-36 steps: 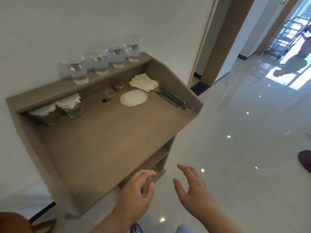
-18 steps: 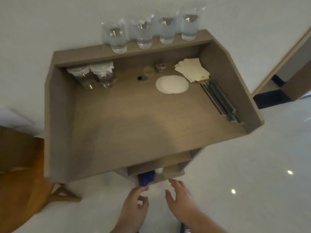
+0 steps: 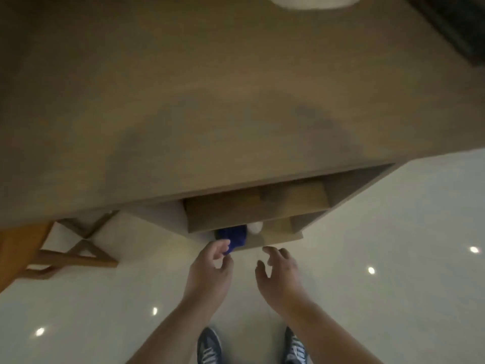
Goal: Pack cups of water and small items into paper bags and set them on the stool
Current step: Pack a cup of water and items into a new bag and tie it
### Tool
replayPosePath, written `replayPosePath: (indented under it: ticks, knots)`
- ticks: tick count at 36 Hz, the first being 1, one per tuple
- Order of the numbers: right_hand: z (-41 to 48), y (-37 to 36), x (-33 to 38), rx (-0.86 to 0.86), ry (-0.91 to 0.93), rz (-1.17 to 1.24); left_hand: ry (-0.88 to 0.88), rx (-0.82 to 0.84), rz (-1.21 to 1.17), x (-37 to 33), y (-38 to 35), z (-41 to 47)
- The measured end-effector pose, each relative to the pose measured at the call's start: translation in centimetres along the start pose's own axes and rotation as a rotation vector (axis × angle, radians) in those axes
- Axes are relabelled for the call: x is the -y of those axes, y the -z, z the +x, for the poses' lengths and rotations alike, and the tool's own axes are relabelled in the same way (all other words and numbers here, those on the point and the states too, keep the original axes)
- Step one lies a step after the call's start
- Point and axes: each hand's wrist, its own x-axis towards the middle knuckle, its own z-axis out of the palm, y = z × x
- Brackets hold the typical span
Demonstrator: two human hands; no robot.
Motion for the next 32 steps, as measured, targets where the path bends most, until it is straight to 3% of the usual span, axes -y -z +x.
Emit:
replayPosePath:
  ticks: [7,14,17,23,32]
  knots:
    - [4.9,-0.7,0.9,-0.125,0.137,0.013,-0.026,0.023,0.025,2.2,-2.8,4.8]
    - [10.4,0.9,3.2,-0.285,0.118,0.192,-0.049,0.047,-0.011,3.6,-3.8,7.4]
    - [13.0,1.3,4.4,-0.244,0.111,0.155,-0.053,0.022,-0.014,4.0,-4.0,7.7]
    - [16.9,0.3,7.4,-0.142,0.166,-0.188,-0.081,0.030,-0.021,3.9,-3.7,7.7]
    - [16.4,-1.2,7.2,-0.296,0.169,-0.024,-0.131,0.020,0.021,3.7,-2.7,7.6]
